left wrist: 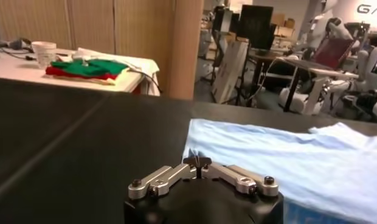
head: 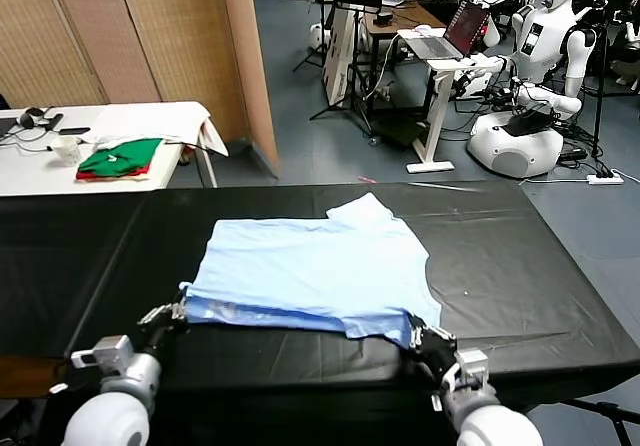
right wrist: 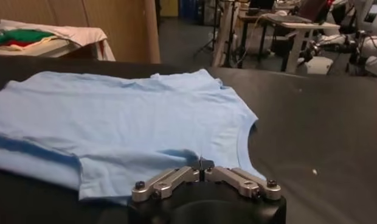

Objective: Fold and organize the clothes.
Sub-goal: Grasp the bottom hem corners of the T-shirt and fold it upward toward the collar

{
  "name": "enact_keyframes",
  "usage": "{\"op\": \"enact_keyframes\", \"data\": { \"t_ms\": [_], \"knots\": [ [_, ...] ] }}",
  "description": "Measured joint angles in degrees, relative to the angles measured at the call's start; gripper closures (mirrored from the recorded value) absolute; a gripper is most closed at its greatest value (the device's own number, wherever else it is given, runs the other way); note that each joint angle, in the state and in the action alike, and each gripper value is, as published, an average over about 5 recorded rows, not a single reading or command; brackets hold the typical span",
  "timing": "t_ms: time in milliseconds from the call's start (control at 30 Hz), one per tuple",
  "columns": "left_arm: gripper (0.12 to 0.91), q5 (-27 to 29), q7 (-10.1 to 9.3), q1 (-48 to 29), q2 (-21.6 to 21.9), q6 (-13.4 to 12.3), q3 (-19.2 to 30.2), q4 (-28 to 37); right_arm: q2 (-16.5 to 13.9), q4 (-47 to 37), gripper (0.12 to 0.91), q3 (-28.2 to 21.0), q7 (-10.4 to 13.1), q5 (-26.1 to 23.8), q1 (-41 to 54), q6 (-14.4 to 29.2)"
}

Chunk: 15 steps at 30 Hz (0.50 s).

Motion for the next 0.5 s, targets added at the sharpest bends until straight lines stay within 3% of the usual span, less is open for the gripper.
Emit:
{"op": "enact_keyframes", "data": {
  "t_ms": [500],
  "knots": [
    [0.883,1.87,-0.24,-4.17,0.15,-0.27,2.77,4.2,0.16,-4.94,0.878,-1.93,0.01,-1.37,5.76,0.53]
  ]
}}
